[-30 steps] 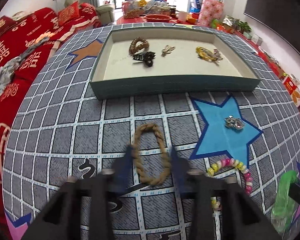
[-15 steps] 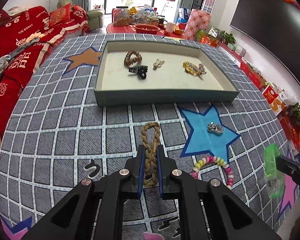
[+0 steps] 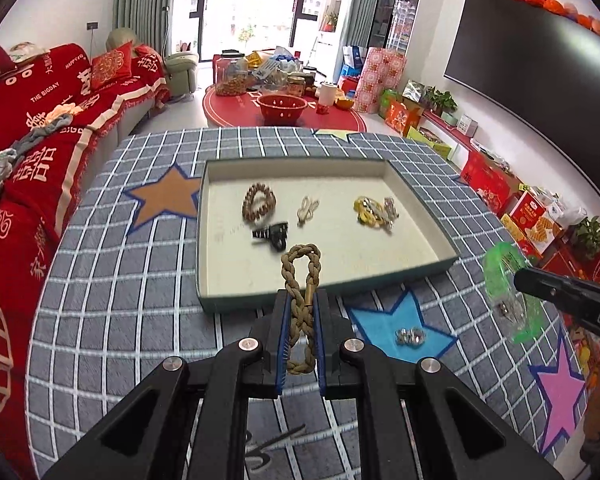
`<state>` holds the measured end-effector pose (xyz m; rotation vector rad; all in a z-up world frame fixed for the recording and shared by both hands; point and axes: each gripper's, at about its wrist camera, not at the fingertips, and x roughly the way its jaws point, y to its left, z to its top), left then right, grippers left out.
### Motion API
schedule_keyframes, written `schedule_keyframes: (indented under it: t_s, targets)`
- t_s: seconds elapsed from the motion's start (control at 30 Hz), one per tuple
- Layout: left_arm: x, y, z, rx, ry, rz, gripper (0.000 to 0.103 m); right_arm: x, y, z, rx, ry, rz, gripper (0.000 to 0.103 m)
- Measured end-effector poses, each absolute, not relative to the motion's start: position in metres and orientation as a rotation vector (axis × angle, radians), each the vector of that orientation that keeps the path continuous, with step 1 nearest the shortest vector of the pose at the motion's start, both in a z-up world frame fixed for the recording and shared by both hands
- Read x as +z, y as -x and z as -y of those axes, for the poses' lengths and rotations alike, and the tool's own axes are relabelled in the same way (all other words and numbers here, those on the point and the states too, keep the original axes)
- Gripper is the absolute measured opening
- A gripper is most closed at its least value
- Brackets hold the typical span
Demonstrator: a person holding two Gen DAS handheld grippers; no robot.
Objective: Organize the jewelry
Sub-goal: 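Carry the bangle and braided bracelet into the tray and open both tools to release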
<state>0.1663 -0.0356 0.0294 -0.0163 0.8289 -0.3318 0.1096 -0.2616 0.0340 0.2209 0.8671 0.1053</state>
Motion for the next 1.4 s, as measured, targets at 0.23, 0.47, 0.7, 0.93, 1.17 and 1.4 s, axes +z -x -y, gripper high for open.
schedule_keyframes:
  t_s: [0.23, 0.47, 0.7, 0.93, 1.17, 1.4]
  targets:
    - [0.04, -0.205, 0.048, -0.338, -0.012, -0.813, 0.024, 0.042, -0.166, 0.262, 0.098, -0.199, -0.867, 0.008]
    - [0.028, -0.253, 0.075, -0.335, -0.042, -0.837, 0.024, 0.03, -0.222, 0.267, 0.065, -0.191, -0.901, 0.008]
    - [0.001, -0.282, 0.095, -0.326, -0.059, -0.894, 0.024, 0.002, -0.259, 0.271, 0.029, -0.189, -0.948, 0.008]
    - [-0.02, -0.294, 0.11, -0.318, -0.097, -0.938, 0.024, -0.022, -0.276, 0.273, 0.005, -0.198, -0.981, 0.008]
    - [-0.034, -0.294, 0.12, -0.312, -0.159, -0.957, 0.024, -0.035, -0.284, 0.272, -0.007, -0.186, -0.999, 0.008]
    - [-0.04, -0.291, 0.127, -0.296, -0.213, -0.953, 0.024, -0.045, -0.285, 0.276, -0.021, -0.191, -1.019, 0.008]
